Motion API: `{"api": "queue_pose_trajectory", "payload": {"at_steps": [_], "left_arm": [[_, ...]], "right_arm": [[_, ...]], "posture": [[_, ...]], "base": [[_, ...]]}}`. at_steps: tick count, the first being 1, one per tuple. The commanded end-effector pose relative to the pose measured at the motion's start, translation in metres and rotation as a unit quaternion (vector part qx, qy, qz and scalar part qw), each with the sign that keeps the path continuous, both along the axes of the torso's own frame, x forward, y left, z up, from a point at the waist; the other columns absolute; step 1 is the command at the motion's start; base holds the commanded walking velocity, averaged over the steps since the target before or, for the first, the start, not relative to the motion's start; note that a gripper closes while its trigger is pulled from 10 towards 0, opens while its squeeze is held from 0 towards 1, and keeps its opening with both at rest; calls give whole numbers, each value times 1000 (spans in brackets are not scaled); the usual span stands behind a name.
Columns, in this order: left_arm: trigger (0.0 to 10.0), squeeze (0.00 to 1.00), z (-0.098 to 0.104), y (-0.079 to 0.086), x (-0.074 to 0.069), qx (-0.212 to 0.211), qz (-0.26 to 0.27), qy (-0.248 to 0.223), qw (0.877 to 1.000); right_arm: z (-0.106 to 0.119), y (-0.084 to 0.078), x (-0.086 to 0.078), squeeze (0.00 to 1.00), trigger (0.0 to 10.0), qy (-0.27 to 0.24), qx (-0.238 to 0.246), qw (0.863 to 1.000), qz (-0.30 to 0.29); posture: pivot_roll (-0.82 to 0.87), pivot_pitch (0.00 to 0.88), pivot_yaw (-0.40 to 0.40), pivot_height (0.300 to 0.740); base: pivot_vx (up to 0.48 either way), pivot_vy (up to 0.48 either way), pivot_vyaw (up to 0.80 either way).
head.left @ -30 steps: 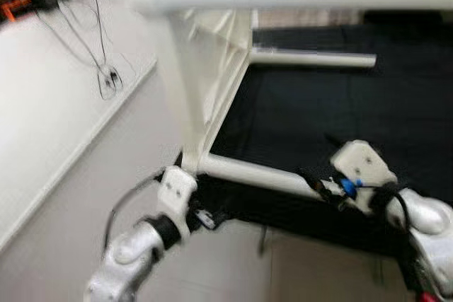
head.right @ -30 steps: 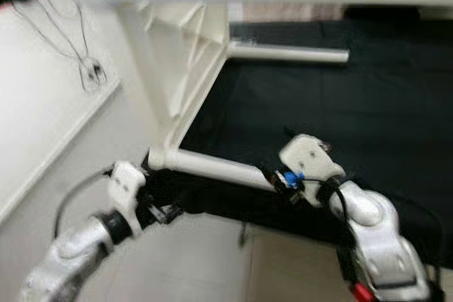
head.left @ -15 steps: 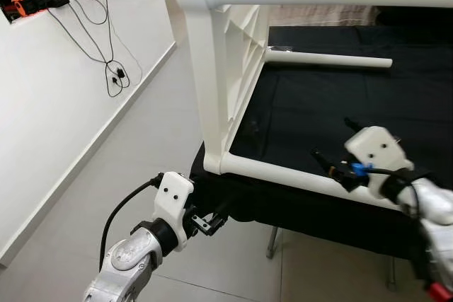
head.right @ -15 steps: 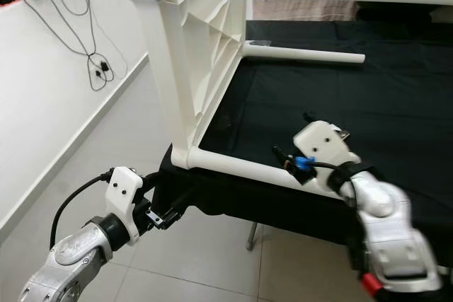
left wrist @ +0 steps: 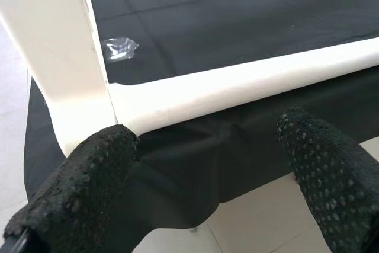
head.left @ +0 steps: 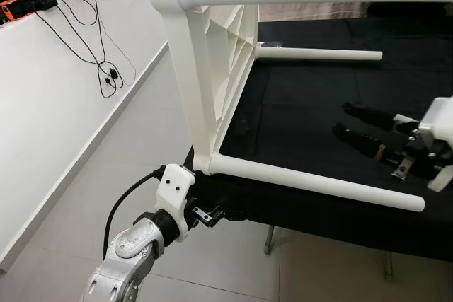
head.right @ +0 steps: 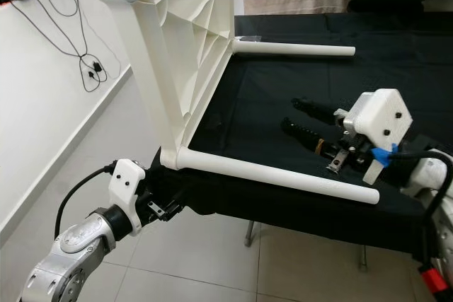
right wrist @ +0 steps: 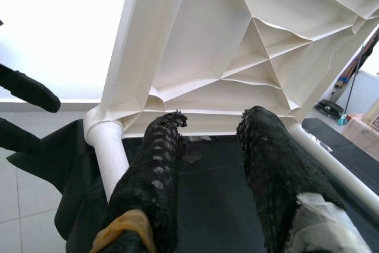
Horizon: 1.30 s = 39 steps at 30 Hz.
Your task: Building children table
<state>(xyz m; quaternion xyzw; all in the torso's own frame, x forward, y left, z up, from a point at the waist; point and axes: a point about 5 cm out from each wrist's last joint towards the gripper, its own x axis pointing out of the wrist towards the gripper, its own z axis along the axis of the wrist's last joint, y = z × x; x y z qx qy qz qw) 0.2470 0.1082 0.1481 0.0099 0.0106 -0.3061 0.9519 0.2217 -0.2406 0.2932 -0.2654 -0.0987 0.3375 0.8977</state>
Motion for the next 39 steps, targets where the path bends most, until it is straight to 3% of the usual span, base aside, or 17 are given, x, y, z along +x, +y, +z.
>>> {"api": "queue_pose_trajectory", "payload": {"at_steps": [1,2,4,5,8,10,11,14,19,20,23,24,26,28,29,34,39], "left_arm": [[10000,0,-2,1,1,4,-2,3,1000],[10000,0,-1,0,2,4,-4,1,1000],[10000,0,-1,0,3,4,-4,1,1000],[10000,0,-1,0,5,4,-7,0,1000],[10000,0,-1,-2,6,3,-10,0,1000],[10000,0,-1,-2,6,3,-10,0,1000],[10000,0,-2,-4,8,3,-19,1,1000],[10000,0,-2,-5,11,4,-24,0,1000],[10000,0,-2,-6,12,4,-28,-1,1000],[10000,0,-1,-6,13,5,-30,-1,1000],[10000,0,-1,-6,13,5,-31,-1,1000],[10000,0,-1,-6,13,5,-31,-1,1000],[10000,0,-1,-6,13,5,-31,-1,999],[10000,0,-1,-7,14,4,-32,-2,999],[10000,0,-1,-7,14,4,-32,-2,999],[10000,0,0,-6,15,2,-28,-3,1000],[10000,0,0,-6,15,2,-28,-4,1000]], "right_arm": [[13,3,-3,0,10000,-30,8,999,9],[26,0,-3,671,10000,-53,29,998,4],[35,-2,-3,671,10000,-69,43,997,2],[51,-6,-8,1000,10000,-96,60,994,4],[70,-9,-19,1000,10000,-126,65,990,17],[70,-9,-19,1000,10000,-126,65,990,17],[88,-7,-35,1000,10000,-158,41,986,36],[97,-4,-48,1000,10000,-180,8,983,43],[102,-5,-52,1000,10000,-201,2,979,41],[106,-4,-46,988,10000,-227,8,974,14],[108,-2,-41,988,10000,-238,11,971,-4],[111,-4,-36,0,10000,-256,0,966,-33],[112,-5,-32,0,10000,-269,-10,962,-53],[116,-8,-23,0,10000,-297,-78,945,-110],[116,-8,-23,0,10000,-297,-78,945,-110],[120,-20,-16,0,10000,-317,-223,905,-179],[123,-27,-12,0,10000,-333,-265,879,-213]], "posture": [[-117,73,109,740],[-118,71,114,740],[-118,71,114,740],[-120,68,122,740],[-126,67,129,740],[-126,67,129,740],[-135,62,141,740],[-140,61,152,740],[-143,60,156,740],[-146,61,159,740],[-146,63,159,740],[-142,65,160,740],[-142,65,160,740],[-139,67,162,740],[-139,67,162,740],[-142,70,159,740],[-143,70,158,740]], "base": [[0,0,0],[0,0,0],[0,0,0],[0,0,0],[0,0,0],[0,0,0],[0,0,0],[0,0,0],[0,0,0],[0,0,0],[0,0,0],[0,0,0],[0,0,0],[0,0,0],[0,0,0],[0,0,0],[0,0,0]]}}
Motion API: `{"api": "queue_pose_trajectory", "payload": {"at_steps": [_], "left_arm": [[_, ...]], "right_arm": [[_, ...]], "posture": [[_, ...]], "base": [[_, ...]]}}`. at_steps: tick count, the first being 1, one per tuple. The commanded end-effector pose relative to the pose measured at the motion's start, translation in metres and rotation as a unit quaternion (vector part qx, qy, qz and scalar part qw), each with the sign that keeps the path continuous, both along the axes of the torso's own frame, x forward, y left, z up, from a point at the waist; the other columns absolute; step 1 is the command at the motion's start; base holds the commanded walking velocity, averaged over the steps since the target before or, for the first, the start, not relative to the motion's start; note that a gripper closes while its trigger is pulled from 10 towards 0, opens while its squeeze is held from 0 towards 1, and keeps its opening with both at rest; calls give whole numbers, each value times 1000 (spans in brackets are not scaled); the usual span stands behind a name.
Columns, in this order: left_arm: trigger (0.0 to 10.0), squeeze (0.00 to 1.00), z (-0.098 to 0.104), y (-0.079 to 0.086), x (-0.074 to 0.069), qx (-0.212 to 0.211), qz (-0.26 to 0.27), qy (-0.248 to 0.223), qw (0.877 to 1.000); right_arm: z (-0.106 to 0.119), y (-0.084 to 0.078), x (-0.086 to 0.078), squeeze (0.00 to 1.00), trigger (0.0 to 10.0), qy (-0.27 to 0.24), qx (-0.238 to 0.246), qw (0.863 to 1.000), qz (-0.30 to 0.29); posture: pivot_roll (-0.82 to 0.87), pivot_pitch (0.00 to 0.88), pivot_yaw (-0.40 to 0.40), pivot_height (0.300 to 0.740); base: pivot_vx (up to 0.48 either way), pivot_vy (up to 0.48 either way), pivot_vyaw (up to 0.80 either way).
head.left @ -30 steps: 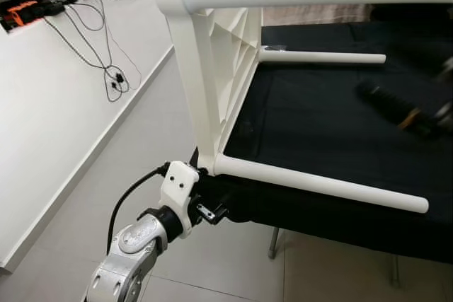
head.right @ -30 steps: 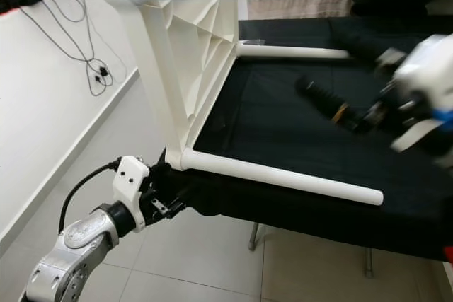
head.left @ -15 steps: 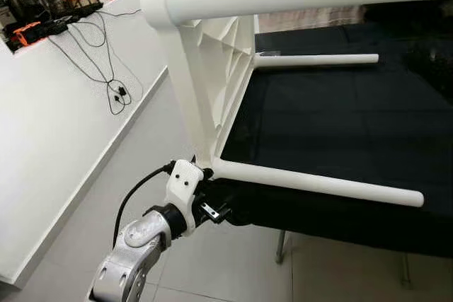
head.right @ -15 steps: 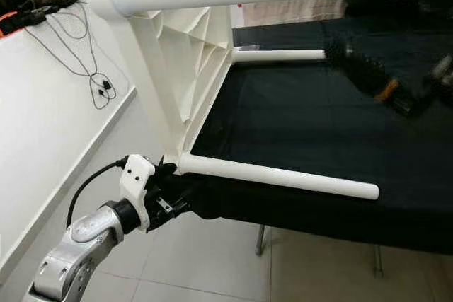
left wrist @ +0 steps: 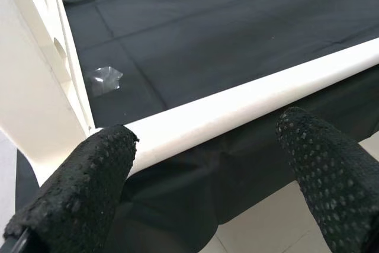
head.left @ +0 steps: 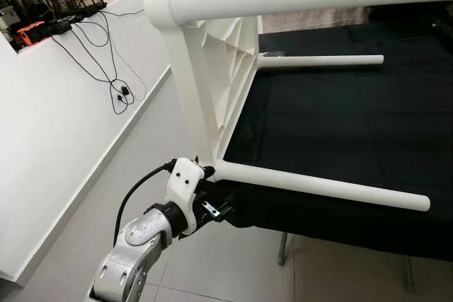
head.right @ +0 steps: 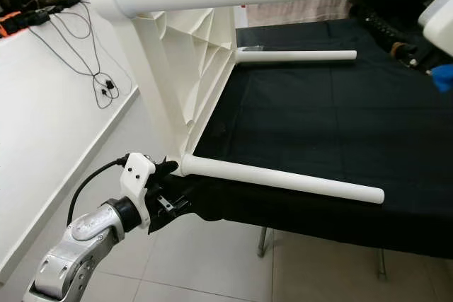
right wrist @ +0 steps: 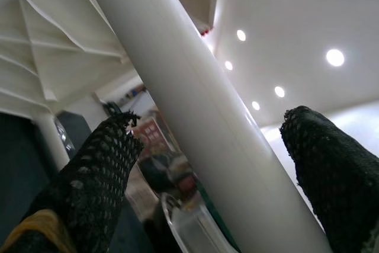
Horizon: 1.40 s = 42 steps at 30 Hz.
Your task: Building children table
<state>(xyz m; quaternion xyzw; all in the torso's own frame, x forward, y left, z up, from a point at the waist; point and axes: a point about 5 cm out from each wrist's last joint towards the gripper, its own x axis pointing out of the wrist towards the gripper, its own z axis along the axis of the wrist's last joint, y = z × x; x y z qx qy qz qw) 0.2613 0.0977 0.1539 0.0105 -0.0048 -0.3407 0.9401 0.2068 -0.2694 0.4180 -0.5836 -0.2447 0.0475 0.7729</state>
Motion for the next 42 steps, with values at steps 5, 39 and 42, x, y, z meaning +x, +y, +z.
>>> {"api": "queue_pose_trajectory", "payload": {"at_steps": [5,39,42], "left_arm": [[10000,0,-5,3,1,4,11,9,1000],[10000,0,17,43,54,-244,181,64,951],[10000,0,20,29,56,-257,119,68,957]], "right_arm": [[5,4,8,0,10000,-59,-88,993,-47],[-4,13,26,0,0,-110,-121,986,-41],[-4,14,27,0,0,-110,-119,986,-39]], "posture": [[-142,70,154,740],[-146,85,122,740],[-153,87,124,740]], "base": [[0,0,0],[0,0,0],[0,0,0]]}}
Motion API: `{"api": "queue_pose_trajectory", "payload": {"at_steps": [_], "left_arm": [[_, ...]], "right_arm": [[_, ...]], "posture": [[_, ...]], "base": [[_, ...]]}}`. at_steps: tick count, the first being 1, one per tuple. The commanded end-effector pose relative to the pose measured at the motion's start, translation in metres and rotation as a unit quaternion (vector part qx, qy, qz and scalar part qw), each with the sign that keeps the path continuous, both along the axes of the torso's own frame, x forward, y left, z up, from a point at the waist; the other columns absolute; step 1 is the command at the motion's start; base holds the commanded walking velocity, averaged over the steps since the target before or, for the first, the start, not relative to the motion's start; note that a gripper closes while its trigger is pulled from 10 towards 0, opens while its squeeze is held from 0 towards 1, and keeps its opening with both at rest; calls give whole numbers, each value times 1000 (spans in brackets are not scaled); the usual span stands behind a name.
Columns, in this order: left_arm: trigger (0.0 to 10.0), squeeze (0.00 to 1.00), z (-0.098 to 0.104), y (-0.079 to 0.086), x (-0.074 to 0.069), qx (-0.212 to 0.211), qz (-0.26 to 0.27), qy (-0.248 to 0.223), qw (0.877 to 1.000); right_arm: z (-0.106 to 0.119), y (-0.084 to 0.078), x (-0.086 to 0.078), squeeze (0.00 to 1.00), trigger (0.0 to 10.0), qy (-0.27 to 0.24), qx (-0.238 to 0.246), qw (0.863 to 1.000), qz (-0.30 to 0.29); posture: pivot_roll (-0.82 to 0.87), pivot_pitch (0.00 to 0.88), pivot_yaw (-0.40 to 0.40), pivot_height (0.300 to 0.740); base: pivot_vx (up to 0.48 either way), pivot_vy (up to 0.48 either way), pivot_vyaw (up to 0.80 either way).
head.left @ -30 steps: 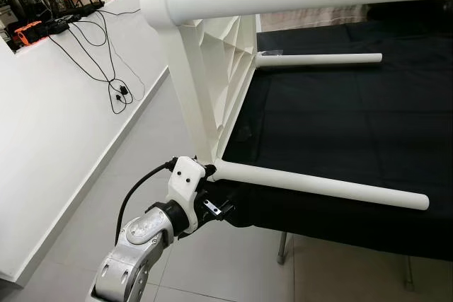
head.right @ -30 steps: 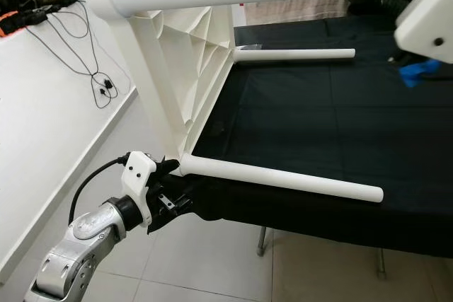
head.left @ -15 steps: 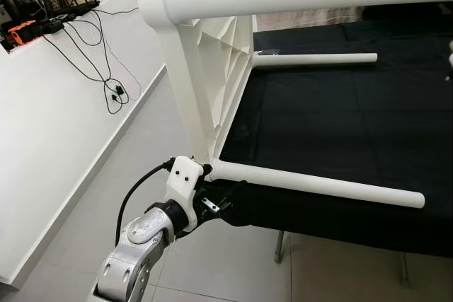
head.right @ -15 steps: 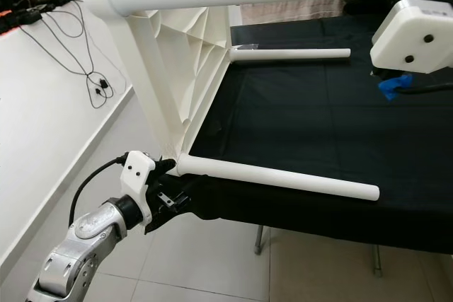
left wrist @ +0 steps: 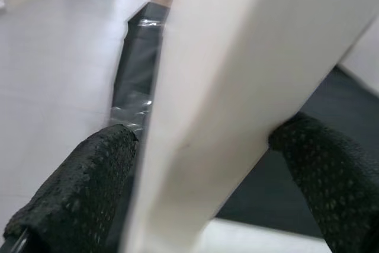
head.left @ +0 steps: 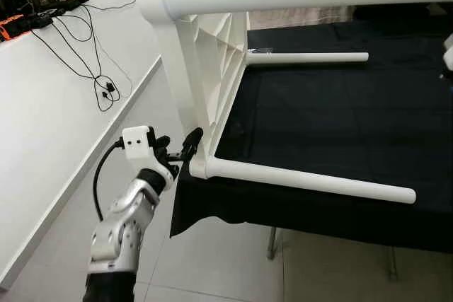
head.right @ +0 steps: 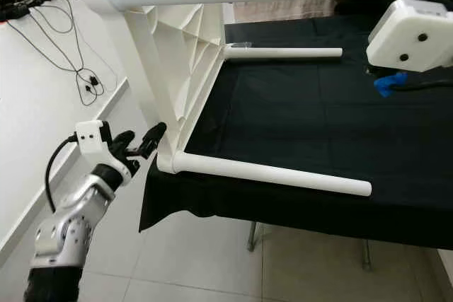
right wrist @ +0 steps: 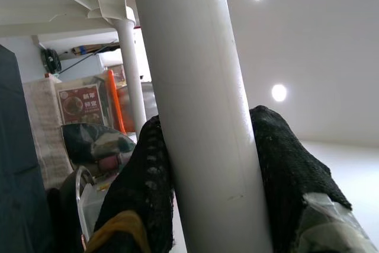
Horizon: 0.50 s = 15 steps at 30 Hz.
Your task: Building children table
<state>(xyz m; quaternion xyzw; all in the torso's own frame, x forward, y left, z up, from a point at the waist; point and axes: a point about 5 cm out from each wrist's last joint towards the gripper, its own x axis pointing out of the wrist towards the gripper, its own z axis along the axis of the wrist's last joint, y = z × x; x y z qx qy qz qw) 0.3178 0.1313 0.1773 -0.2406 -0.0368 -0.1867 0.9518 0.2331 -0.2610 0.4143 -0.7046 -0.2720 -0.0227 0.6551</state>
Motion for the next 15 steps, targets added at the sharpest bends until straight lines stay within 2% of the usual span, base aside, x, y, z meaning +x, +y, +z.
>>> {"api": "queue_pose_trajectory", "payload": {"at_steps": [1,2,4,6,9,12,15], "left_arm": [[10000,0,-4,-4,-1,-13,-30,5,999],[9725,0,-2,-12,-2,7,-43,-3,999],[10000,0,0,-23,-7,25,-54,-14,998],[10000,0,0,-23,-7,25,-54,-14,998],[10000,0,1,-42,-28,57,-86,-27,994],[10000,0,0,-44,-31,58,-92,-26,994],[10000,0,-3,-49,-43,83,-100,-28,991]], "right_arm": [[0,5,1,0,0,-11,21,999,28],[0,5,1,0,0,-10,22,999,28],[-1,5,1,0,0,-7,23,999,29],[-1,5,1,0,0,-7,23,999,29],[-4,3,3,0,39,0,27,999,27],[-4,3,4,0,39,0,28,999,27],[-5,3,5,0,118,3,29,999,30]], "posture": [[-153,87,124,740],[-156,89,127,740],[-156,92,129,740],[-156,92,129,740],[-151,97,130,740],[-151,97,130,740],[-141,99,129,740]], "base": [[0,0,0],[0,0,0],[0,0,0],[0,0,0],[0,0,0],[0,0,0],[0,0,0]]}}
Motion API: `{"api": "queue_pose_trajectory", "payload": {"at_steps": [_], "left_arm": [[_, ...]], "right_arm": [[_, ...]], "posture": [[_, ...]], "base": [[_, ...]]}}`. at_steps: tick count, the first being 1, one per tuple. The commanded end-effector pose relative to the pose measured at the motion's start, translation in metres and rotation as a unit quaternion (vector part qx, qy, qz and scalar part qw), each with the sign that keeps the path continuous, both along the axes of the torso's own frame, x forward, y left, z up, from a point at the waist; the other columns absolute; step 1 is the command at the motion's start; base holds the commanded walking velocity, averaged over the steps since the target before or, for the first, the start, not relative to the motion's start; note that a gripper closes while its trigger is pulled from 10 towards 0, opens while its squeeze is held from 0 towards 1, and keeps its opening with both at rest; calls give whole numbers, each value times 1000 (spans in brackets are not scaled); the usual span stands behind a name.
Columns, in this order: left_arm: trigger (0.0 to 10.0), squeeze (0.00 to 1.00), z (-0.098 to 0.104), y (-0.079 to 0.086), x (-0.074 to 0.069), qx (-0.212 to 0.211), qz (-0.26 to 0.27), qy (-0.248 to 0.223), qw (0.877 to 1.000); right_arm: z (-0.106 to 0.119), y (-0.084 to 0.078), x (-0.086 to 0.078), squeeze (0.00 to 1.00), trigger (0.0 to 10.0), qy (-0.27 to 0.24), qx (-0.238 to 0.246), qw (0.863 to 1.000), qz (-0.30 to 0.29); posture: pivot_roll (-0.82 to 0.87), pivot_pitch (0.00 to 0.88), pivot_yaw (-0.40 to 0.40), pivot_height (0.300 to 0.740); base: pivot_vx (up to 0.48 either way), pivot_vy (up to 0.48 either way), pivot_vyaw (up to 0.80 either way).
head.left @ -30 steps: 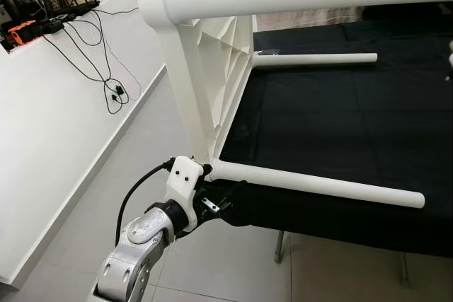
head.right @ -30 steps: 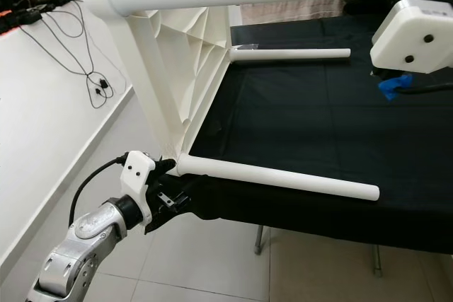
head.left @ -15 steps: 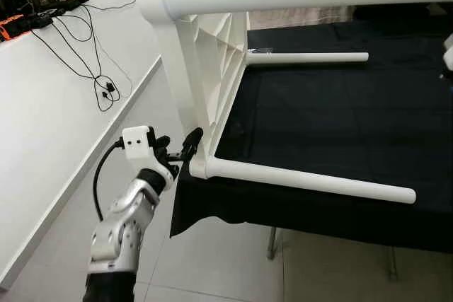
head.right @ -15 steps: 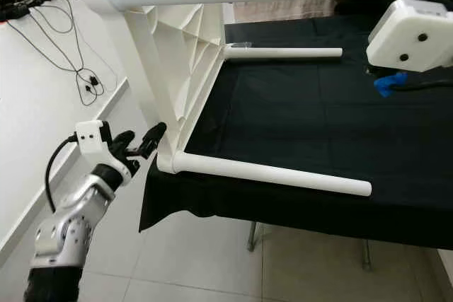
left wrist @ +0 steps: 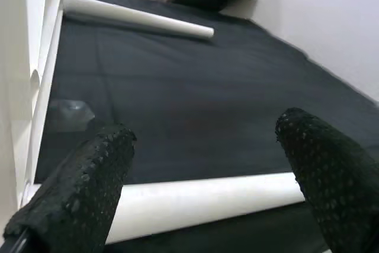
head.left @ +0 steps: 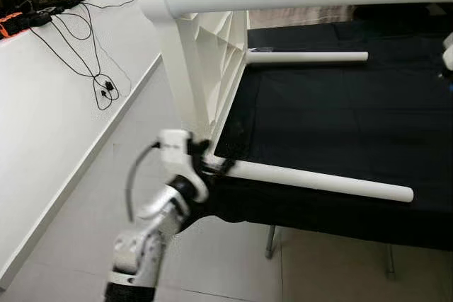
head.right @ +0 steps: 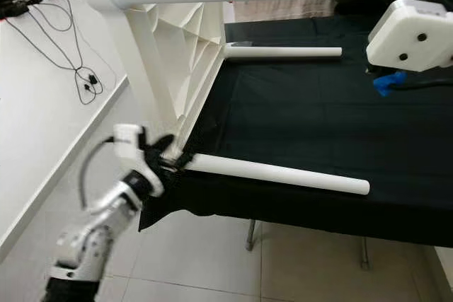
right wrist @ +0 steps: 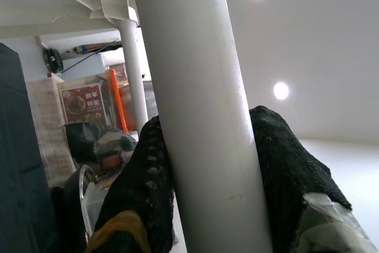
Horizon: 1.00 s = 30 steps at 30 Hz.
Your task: Building children table
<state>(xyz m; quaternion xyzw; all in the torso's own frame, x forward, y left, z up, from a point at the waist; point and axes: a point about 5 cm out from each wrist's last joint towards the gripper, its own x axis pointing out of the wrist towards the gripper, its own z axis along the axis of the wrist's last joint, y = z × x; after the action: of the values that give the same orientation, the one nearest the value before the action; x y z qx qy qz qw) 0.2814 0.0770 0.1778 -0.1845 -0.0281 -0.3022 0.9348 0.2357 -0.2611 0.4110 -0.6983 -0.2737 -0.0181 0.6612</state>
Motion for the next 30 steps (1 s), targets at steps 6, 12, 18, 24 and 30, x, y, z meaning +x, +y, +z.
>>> {"api": "queue_pose_trajectory", "payload": {"at_steps": [6,12,18,24,30], "left_arm": [[10000,0,-7,3,-13,40,21,-1,999],[0,0,-11,14,29,5,61,18,998],[0,0,-10,2,44,-11,2,31,999],[0,0,-6,-7,61,-1,8,23,1000],[0,0,-15,27,75,13,129,38,991]], "right_arm": [[-2,4,4,0,275,3,24,999,26],[-2,6,5,0,275,7,30,999,33],[0,7,5,0,235,5,31,999,36],[1,8,4,0,235,6,31,999,37],[4,0,4,0,431,5,37,999,17]], "posture": [[-140,100,128,740],[-154,100,119,740],[-164,105,121,740],[-180,118,129,740],[-178,125,128,740]], "base": [[0,0,0],[0,0,0],[0,0,0],[0,0,0],[0,0,0]]}}
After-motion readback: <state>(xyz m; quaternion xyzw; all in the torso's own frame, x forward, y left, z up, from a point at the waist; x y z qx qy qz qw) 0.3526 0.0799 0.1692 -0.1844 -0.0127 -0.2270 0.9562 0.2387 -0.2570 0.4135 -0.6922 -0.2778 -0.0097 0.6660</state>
